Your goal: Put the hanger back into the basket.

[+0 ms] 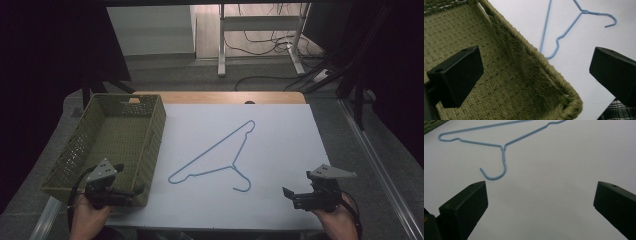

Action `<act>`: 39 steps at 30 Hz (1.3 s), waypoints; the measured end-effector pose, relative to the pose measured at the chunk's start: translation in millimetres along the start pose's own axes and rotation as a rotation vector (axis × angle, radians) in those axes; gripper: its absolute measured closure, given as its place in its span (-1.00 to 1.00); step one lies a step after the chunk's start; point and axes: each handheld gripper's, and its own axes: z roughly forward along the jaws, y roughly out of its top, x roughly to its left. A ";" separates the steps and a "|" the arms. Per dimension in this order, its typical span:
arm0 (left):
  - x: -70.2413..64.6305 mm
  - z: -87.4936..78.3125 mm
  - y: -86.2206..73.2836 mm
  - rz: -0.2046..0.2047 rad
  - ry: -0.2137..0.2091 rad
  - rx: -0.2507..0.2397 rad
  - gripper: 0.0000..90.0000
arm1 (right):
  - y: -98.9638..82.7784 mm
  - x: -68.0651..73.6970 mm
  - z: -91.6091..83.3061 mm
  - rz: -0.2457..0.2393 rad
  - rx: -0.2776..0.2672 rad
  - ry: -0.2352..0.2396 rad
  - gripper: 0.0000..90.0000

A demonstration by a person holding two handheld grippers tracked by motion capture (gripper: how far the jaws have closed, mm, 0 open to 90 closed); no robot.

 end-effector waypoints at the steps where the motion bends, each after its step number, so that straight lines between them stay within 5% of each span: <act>1: -0.6 -0.1 0.1 0.005 0.002 0.002 -1.00 | 0.2 0.0 -0.1 -0.001 -0.003 0.001 -1.00; 22: -4.3 0.5 1.6 0.014 0.007 0.003 -0.98 | 1.6 9.9 6.7 -0.037 0.027 0.038 -1.00; 39: -20.7 0.2 19.3 0.037 -0.066 -0.049 -1.00 | 12.3 18.5 7.1 -0.059 0.007 0.068 -1.00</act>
